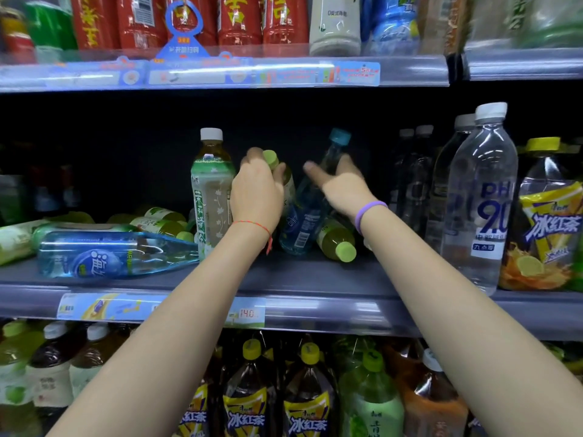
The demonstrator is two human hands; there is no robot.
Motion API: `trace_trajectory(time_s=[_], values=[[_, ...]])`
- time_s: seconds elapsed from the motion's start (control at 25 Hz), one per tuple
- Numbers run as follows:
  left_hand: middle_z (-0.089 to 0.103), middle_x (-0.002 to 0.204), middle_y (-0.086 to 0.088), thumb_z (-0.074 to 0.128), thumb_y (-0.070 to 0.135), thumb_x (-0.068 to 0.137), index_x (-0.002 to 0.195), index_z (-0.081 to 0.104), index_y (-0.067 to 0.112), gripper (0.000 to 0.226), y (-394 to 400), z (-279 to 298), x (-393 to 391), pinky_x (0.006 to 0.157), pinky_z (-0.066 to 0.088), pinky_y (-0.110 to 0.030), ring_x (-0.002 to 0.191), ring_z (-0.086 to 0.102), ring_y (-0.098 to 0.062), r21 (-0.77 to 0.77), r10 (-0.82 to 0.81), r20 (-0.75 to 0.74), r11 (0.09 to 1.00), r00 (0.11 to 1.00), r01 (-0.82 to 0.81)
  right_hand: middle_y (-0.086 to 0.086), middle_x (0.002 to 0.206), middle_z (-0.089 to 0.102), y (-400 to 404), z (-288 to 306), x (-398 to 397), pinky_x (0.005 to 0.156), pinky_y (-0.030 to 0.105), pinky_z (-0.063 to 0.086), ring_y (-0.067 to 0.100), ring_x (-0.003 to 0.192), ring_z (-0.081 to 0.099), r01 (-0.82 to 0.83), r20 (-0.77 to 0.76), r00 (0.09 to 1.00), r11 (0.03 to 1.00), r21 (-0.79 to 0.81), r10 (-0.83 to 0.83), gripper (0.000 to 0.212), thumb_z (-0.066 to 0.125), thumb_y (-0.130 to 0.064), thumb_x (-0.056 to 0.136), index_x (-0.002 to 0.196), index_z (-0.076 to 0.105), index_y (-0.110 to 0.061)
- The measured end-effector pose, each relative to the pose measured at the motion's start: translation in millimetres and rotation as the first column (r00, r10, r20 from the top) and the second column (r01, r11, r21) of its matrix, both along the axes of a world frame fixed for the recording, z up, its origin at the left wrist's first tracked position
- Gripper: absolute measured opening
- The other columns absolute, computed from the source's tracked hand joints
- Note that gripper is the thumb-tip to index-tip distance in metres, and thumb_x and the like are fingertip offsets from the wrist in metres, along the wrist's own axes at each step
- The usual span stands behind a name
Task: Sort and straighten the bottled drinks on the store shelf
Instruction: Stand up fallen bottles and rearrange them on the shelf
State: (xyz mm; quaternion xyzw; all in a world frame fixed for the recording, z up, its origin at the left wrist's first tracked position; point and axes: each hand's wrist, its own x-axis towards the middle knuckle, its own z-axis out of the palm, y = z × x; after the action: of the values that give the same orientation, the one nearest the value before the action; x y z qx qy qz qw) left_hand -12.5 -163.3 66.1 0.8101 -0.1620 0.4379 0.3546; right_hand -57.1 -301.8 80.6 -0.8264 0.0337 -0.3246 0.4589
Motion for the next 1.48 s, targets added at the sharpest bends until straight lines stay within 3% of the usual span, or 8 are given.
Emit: trace_trajectory(time_s=[0.2,0.48,0.6,0.84,0.96,1.16,1.36,1.48], values=[[0.052,0.121,-0.027,0.055,0.028,0.100,0.123,0.054,-0.003,0.039,-6.0,-0.3,21.2,0.088,0.042,-0.045,0.111,0.052,-0.042,0.046,-0.041,0.083,0.998,0.996,0.037,0.000,0.118,0.060,-0.3,-14.0,-4.6,0.084,0.029,0.050,0.019,0.107,0.060,-0.056,0.005,0.998,0.993,-0.102,0.057,0.058,0.075,-0.040,0.083,0.125,0.046,-0.014],[0.063,0.130,-0.011,0.053,0.020,0.100,0.136,0.055,0.012,0.037,-24.3,32.4,25.5,0.095,0.043,-0.029,0.117,0.059,-0.027,-0.325,-0.345,-0.111,0.899,0.932,0.294,-0.002,0.133,0.059,-1.2,-8.4,-8.0,0.091,0.019,0.042,0.013,0.118,0.056,-0.222,0.009,0.973,0.942,-0.252,0.231,0.059,0.063,-0.040,0.094,0.145,0.040,-0.021],[0.067,0.119,-0.011,0.061,0.021,0.097,0.131,0.058,0.007,0.037,-30.7,36.3,36.9,0.091,0.044,-0.021,0.107,0.060,-0.021,-0.580,-0.534,-0.087,0.714,0.841,0.393,-0.006,0.129,0.061,-7.7,-11.9,-6.4,0.095,0.023,0.048,0.010,0.115,0.058,-0.263,-0.065,0.965,0.940,-0.215,0.255,0.064,0.070,-0.044,0.087,0.142,0.043,-0.026],[0.071,0.106,-0.010,0.061,0.027,0.095,0.114,0.062,0.016,0.022,-30.6,29.8,40.9,0.083,0.059,-0.039,0.096,0.068,-0.027,-0.685,-0.743,-0.240,0.586,0.625,0.433,-0.008,0.125,0.058,-15.5,-18.3,-8.1,0.075,0.007,0.043,0.008,0.113,0.057,-0.329,-0.274,0.926,0.913,-0.239,0.262,0.080,0.083,-0.037,0.076,0.141,0.039,-0.020],[0.068,0.114,-0.006,0.058,0.050,0.092,0.133,0.055,0.016,0.053,-24.4,25.5,20.3,0.069,0.054,-0.028,0.095,0.068,-0.020,-0.748,-0.807,-0.254,0.513,0.532,0.421,-0.008,0.121,0.058,-11.3,-19.7,-7.5,0.074,0.007,0.042,0.010,0.114,0.057,-0.294,-0.246,0.940,0.927,-0.232,0.236,0.080,0.084,-0.036,0.074,0.140,0.041,-0.018],[0.046,0.137,-0.008,0.080,0.049,0.075,0.146,0.039,0.021,0.086,-17.3,-15.2,10.3,0.099,0.042,-0.030,0.122,0.050,-0.022,-0.283,-0.510,-0.190,0.847,0.839,0.451,0.008,0.135,0.048,0.2,-26.4,-9.9,0.100,0.028,0.043,0.022,0.125,0.048,-0.138,-0.227,0.974,0.850,-0.508,0.023,0.106,0.088,-0.036,0.068,0.149,0.027,-0.008],[0.042,0.136,-0.017,0.070,0.049,0.086,0.151,0.035,0.018,0.080,-7.2,-24.2,5.0,0.095,0.047,-0.037,0.120,0.052,-0.037,-0.096,-0.238,-0.112,0.969,0.965,0.228,0.010,0.121,0.059,-10.9,-48.4,-37.0,0.077,0.036,0.047,0.033,0.110,0.059,0.096,-0.202,0.870,0.555,-0.827,-0.450,0.085,0.072,-0.048,0.079,0.143,0.031,-0.011],[0.037,0.146,-0.022,0.062,0.017,0.092,0.154,0.031,0.013,0.069,-11.9,-33.7,-10.0,0.102,0.043,-0.046,0.131,0.042,-0.040,0.075,-0.077,0.081,0.995,0.994,0.071,0.016,0.121,0.060,-4.9,-65.3,-43.1,0.072,0.035,0.042,0.036,0.103,0.060,0.121,-0.183,0.880,0.579,-0.806,-0.438,0.076,0.061,-0.034,0.089,0.147,0.020,-0.007]])
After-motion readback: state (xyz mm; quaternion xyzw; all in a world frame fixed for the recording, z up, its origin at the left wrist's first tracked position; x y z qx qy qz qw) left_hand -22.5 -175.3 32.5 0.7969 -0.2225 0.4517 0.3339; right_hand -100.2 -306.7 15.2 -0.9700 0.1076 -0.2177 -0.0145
